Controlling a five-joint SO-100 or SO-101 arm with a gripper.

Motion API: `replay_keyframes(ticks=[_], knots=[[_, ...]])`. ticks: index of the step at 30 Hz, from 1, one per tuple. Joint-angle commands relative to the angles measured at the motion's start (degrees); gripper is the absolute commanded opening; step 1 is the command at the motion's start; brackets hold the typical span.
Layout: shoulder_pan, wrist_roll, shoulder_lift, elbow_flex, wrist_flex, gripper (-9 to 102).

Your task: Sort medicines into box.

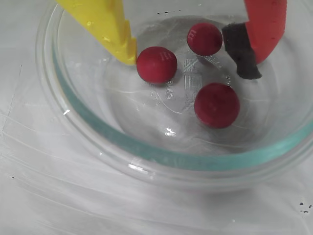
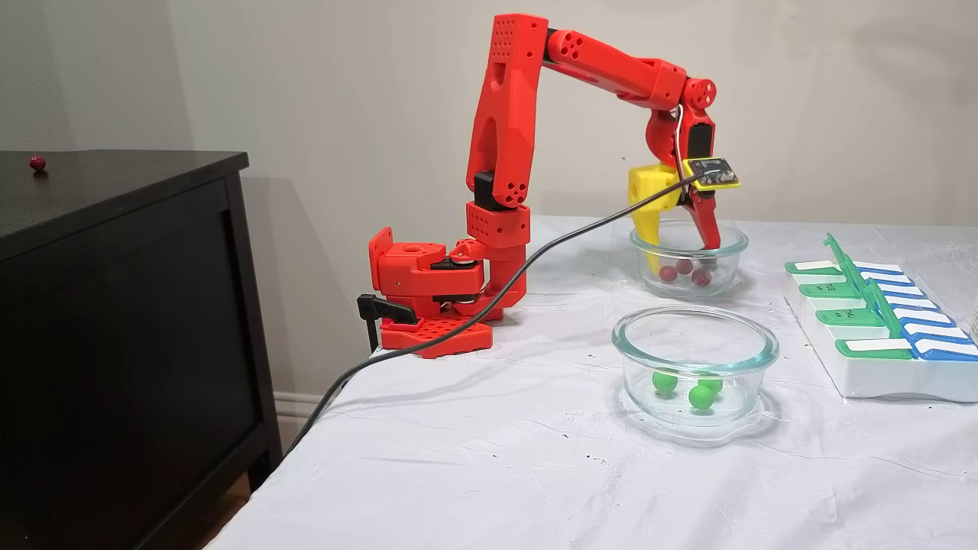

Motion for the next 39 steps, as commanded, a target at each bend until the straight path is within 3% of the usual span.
replay_keyframes(ticks=[1,30,39], knots=[[-1.67,0.09,2.29,-0.79,-0.79,33],[-5.01,3.52,0.88,-7.38,8.17,34],[-5.63,5.63,-0.26,-7.47,7.21,20]])
